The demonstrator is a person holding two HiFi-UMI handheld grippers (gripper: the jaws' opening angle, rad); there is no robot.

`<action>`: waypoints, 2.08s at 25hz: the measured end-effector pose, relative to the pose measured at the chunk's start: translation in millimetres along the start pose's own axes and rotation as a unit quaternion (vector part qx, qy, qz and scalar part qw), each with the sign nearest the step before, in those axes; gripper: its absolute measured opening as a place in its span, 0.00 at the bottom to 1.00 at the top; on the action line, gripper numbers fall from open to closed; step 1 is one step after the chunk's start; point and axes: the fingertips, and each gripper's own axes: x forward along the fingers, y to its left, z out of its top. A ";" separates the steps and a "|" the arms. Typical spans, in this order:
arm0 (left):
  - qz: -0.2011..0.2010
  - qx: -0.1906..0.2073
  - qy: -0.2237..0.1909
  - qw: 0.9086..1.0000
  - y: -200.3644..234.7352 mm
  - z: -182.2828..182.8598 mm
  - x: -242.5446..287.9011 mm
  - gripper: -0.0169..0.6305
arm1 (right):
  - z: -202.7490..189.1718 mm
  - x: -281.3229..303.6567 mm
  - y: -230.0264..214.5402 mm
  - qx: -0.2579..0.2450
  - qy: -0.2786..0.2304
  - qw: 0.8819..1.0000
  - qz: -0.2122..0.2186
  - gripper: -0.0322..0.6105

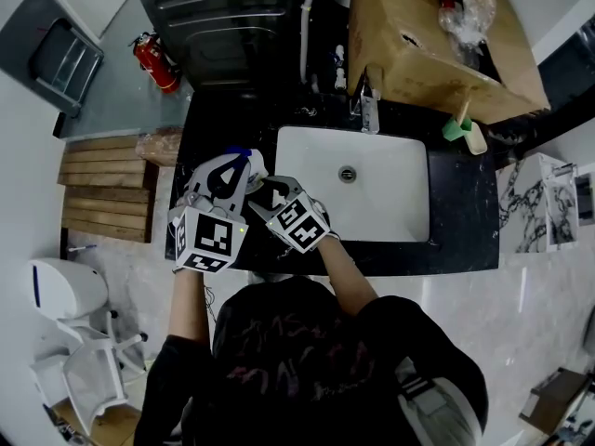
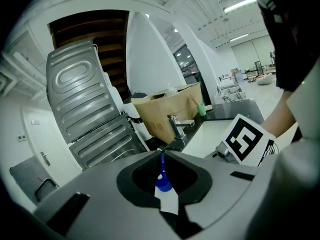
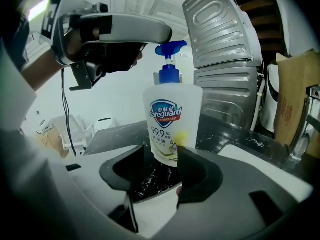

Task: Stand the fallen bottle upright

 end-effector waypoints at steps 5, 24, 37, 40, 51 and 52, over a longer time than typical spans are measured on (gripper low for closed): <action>0.002 -0.025 -0.009 1.000 2.0 1.1 -1.6 0.08 | 2.2 -11.8 -1.1 0.002 -0.004 1.000 -0.007 0.39; 0.082 -0.195 -0.079 0.974 56.4 -21.2 -38.8 0.10 | 35.8 -71.4 -49.4 0.023 -0.091 0.989 -0.112 0.07; 0.143 -0.261 -0.086 0.951 63.2 -57.2 -54.0 0.05 | 70.2 -111.0 -73.5 0.011 -0.152 0.975 -0.160 0.07; 0.152 -0.265 -0.085 0.948 61.3 -62.0 -56.0 0.05 | 73.5 -115.8 -79.0 0.012 -0.159 0.973 -0.168 0.07; 0.170 -0.270 -0.074 0.945 51.8 -74.7 -52.9 0.05 | 75.7 -118.9 -92.1 0.012 -0.166 0.969 -0.182 0.07; 0.171 -0.270 -0.074 0.944 51.4 -75.2 -53.2 0.05 | 75.8 -118.4 -92.2 0.011 -0.167 0.969 -0.182 0.07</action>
